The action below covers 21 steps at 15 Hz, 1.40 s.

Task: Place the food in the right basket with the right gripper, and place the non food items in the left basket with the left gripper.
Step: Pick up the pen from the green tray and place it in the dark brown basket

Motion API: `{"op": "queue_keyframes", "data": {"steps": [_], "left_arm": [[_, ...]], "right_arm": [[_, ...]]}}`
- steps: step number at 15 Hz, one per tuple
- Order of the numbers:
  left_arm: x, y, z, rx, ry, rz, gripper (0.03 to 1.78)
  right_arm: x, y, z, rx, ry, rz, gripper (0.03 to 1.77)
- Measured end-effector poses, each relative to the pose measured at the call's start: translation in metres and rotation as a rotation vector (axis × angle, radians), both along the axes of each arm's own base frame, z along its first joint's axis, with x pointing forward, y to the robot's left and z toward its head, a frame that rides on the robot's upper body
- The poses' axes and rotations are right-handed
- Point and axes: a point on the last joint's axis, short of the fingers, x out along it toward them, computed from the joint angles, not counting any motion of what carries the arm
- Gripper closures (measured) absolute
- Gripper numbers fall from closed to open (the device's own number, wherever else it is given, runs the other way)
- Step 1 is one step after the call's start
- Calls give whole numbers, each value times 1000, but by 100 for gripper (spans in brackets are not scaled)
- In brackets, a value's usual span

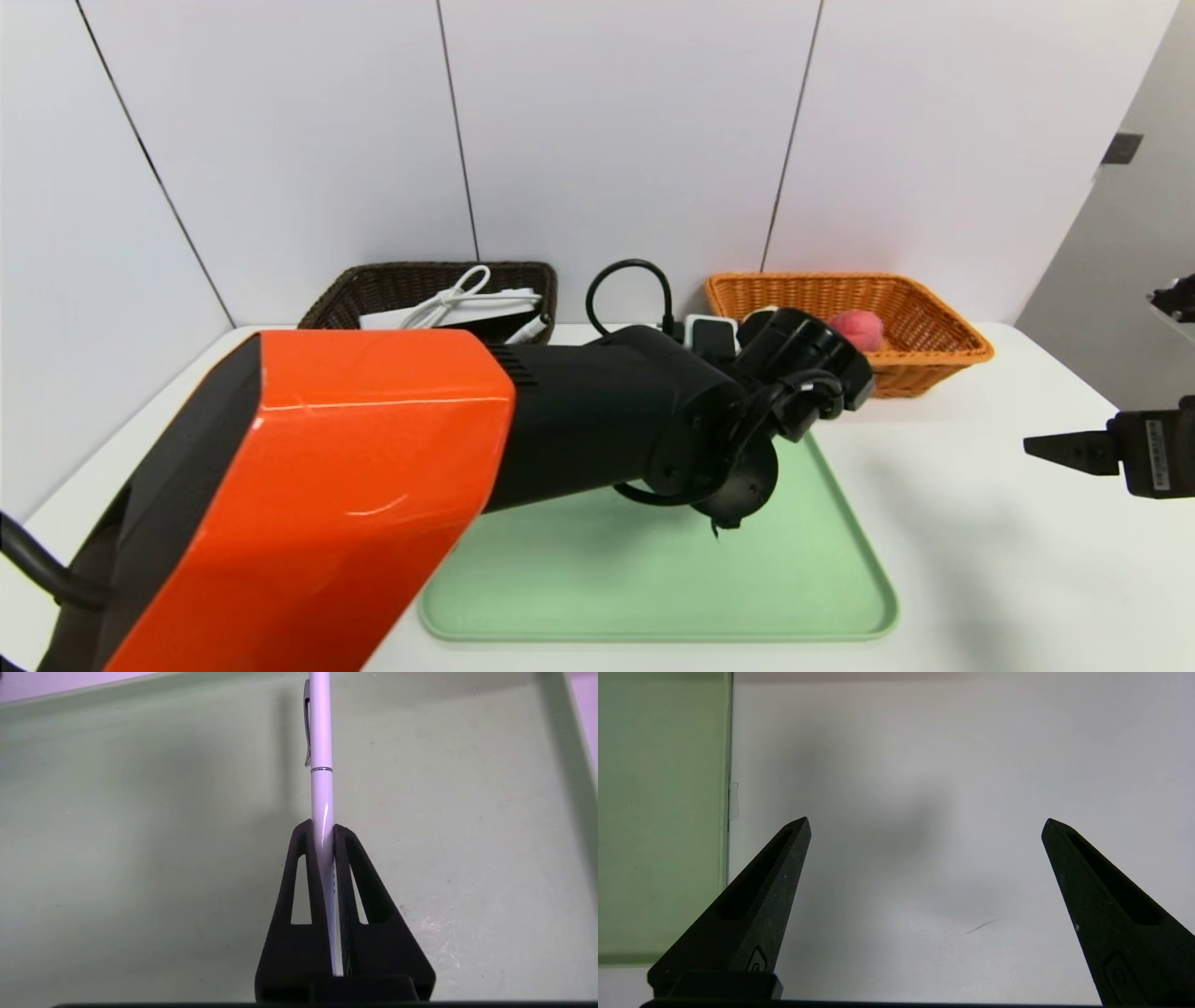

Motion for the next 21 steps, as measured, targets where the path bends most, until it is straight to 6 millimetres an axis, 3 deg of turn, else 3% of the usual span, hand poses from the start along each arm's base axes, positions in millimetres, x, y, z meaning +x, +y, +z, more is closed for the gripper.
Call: {"op": "queue_keyframes", "data": {"steps": [3,6,8,11,14,16,21], "left_arm": [[-4,19,30,13,-17,-15,168],[-8,50,76,-19,-66,-5,168],[-4,80,106,-62,-112,42,168],[14,130,134,-100,-153,167,168],[42,178,143,-142,-176,342,168],[63,206,139,-177,-173,471,168],[102,250,117,-285,-86,611,168]], "right_arm": [[0,-1,0,1,2,-2,9],[2,-1,-2,2,8,-3,9],[2,-1,-3,2,16,-3,9],[2,-1,-6,1,26,-4,9],[2,-1,-8,-2,35,-3,9],[2,-1,-10,-3,43,-3,9],[3,-2,-12,-28,54,-29,9]]}}
